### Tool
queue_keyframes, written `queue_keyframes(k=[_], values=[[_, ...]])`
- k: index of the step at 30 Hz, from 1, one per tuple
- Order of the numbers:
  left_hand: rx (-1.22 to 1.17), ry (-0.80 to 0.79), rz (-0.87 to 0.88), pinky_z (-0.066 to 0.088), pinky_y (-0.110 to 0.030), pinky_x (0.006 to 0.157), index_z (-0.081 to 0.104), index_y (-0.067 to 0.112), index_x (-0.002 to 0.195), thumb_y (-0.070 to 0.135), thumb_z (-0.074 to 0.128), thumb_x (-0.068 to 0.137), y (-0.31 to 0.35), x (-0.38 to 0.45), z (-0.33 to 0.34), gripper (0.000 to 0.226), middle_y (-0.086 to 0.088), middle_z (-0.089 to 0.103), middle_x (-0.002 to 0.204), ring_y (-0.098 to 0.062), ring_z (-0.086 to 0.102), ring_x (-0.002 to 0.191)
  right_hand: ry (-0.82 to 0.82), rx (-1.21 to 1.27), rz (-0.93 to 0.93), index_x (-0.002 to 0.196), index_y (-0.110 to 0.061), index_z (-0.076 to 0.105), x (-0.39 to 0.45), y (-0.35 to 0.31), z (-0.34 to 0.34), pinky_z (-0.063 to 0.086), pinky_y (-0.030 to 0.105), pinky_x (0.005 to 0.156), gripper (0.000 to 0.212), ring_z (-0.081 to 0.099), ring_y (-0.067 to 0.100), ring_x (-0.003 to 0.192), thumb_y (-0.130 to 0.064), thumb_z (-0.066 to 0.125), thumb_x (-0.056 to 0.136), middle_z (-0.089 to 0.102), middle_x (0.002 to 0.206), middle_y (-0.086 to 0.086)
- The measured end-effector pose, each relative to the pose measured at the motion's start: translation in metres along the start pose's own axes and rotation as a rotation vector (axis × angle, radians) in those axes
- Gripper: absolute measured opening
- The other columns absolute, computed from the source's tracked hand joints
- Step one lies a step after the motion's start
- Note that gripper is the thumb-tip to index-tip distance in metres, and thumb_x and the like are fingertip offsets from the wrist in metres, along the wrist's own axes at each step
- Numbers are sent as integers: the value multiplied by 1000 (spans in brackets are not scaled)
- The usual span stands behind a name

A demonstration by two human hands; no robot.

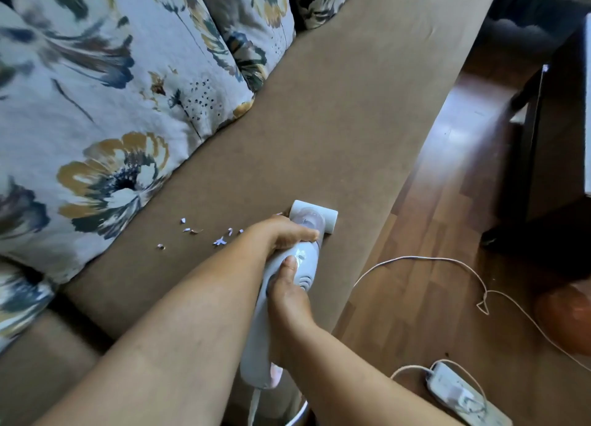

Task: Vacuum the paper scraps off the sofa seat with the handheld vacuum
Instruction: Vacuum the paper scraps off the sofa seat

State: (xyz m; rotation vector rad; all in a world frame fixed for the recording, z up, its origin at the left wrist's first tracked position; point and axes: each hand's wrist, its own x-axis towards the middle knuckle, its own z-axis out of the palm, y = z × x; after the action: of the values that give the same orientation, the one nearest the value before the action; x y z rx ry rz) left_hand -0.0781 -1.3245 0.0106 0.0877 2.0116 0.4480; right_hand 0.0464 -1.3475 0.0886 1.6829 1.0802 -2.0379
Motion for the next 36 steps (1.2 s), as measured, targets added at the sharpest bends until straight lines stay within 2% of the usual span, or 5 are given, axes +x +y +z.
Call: queue_keyframes(k=[4,10,14,19,36], values=[[88,55,13,35,-25,96,45,20,140,63,63,66,-48,-16,-1,87,-1,51,137,-21,52,122,-3,-58,-6,115,-2,61,-18,36,23,24,11,20,66,63,14,54,-55,25,101,54,61,0],[8,15,34,48,-33,83,46,13,136,52,64,81,-110,-34,-14,70,-6,54,133,-27,60,110,-9,-124,-11,124,5,57,-35,79,53,23,9,20,68,60,30,117,-49,21,103,63,127,17],[-84,47,11,50,-34,90,46,12,137,50,67,80,-142,-44,-24,72,-6,53,136,-27,61,112,-20,-176,-21,124,1,58,-37,100,73,22,8,20,67,63,29,111,-51,22,103,65,124,18],[-173,72,-6,52,-31,77,51,12,130,47,68,79,-156,-56,-36,64,-6,62,119,-26,65,98,-54,-264,-66,106,-7,59,-35,113,86,26,10,21,62,40,3,34,-56,23,100,65,71,3],[-314,155,-11,42,-17,53,47,14,135,46,66,84,-130,-56,-73,63,-8,60,121,-21,64,82,-144,-285,-39,76,-4,63,4,86,93,46,19,43,74,56,15,33,-67,28,93,58,38,2]])
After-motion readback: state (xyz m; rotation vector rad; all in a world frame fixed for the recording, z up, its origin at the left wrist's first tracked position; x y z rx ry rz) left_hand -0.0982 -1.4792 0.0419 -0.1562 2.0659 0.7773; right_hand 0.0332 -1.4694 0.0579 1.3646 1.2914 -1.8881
